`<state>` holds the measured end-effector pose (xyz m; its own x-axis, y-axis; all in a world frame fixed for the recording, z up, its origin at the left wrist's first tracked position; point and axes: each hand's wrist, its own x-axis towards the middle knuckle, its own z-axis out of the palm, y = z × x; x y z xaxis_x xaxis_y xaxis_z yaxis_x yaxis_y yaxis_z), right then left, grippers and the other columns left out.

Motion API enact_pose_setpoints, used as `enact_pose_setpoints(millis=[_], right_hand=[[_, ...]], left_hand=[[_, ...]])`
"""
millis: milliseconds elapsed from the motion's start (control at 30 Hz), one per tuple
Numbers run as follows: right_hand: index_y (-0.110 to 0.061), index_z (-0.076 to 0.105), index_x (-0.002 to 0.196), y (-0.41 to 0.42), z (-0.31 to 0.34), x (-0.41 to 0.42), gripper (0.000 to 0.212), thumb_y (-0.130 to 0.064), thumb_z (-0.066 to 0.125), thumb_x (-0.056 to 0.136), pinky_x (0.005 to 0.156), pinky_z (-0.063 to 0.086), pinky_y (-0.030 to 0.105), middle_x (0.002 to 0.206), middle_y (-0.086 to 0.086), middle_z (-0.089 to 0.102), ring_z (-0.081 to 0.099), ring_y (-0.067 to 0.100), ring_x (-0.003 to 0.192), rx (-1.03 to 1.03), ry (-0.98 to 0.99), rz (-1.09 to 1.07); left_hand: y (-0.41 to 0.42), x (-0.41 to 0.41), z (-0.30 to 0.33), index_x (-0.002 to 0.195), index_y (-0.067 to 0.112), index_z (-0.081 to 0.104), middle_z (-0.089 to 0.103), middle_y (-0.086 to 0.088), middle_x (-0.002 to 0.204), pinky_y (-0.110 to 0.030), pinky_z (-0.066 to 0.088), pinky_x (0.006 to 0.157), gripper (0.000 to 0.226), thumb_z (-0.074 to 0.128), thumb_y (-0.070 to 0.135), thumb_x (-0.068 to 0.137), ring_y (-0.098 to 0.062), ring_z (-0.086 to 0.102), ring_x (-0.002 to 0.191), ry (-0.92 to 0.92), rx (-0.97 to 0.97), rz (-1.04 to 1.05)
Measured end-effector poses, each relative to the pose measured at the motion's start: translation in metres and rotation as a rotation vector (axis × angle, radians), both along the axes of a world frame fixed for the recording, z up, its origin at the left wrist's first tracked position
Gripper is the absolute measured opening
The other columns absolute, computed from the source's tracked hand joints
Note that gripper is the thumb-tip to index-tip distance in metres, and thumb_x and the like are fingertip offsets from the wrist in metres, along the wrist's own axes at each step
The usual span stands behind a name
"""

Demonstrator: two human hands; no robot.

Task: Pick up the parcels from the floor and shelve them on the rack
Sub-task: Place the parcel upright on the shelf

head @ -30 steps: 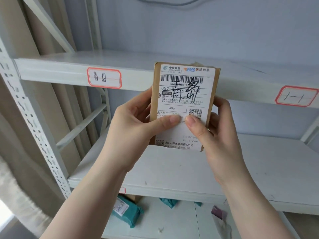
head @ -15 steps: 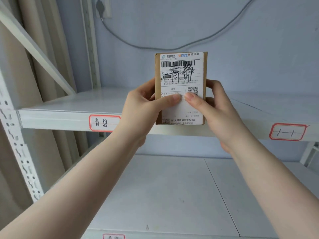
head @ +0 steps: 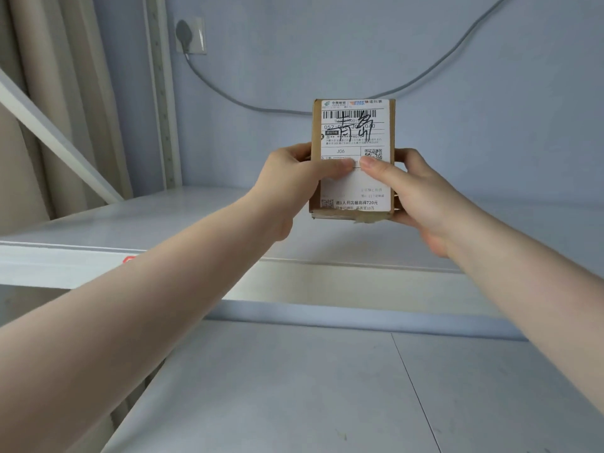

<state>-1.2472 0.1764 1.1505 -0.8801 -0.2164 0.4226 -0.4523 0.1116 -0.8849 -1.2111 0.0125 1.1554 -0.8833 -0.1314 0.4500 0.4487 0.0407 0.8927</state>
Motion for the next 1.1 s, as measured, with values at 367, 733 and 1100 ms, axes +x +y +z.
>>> enact_pose_setpoints(millis=[367, 733, 1100], right_hand=[[-0.020, 0.051, 0.125, 0.005, 0.024, -0.079, 0.046, -0.046, 0.063, 0.088, 0.086, 0.058, 0.040, 0.107, 0.002, 0.074, 0.072, 0.021, 0.095, 0.124, -0.139, 0.063], [-0.020, 0.063, 0.093, -0.010, 0.029, -0.129, 0.029, -0.049, 0.058, 0.090, 0.073, 0.058, 0.041, 0.087, 0.006, 0.067, 0.067, 0.025, 0.075, 0.205, -0.309, 0.003], [-0.020, 0.063, 0.108, -0.019, 0.008, -0.169, 0.049, -0.062, 0.049, 0.088, 0.100, 0.048, 0.043, 0.115, 0.009, 0.067, 0.064, 0.029, 0.109, 0.261, -0.333, -0.140]], left_hand=[[0.011, -0.064, 0.020, 0.112, 0.016, 0.070, 0.075, 0.004, 0.096, -0.015, 0.059, 0.064, 0.025, 0.071, 0.024, 0.088, -0.010, 0.072, 0.077, -0.143, -0.120, 0.144], [0.014, -0.129, 0.025, 0.092, 0.021, 0.065, 0.071, -0.006, 0.106, -0.047, 0.055, 0.097, 0.017, 0.067, 0.037, 0.086, -0.025, 0.067, 0.093, -0.405, -0.146, 0.193], [-0.004, -0.179, 0.015, 0.088, 0.020, 0.061, 0.067, -0.002, 0.093, -0.039, 0.054, 0.100, 0.022, 0.071, 0.039, 0.085, -0.021, 0.067, 0.092, -0.494, -0.165, 0.183]])
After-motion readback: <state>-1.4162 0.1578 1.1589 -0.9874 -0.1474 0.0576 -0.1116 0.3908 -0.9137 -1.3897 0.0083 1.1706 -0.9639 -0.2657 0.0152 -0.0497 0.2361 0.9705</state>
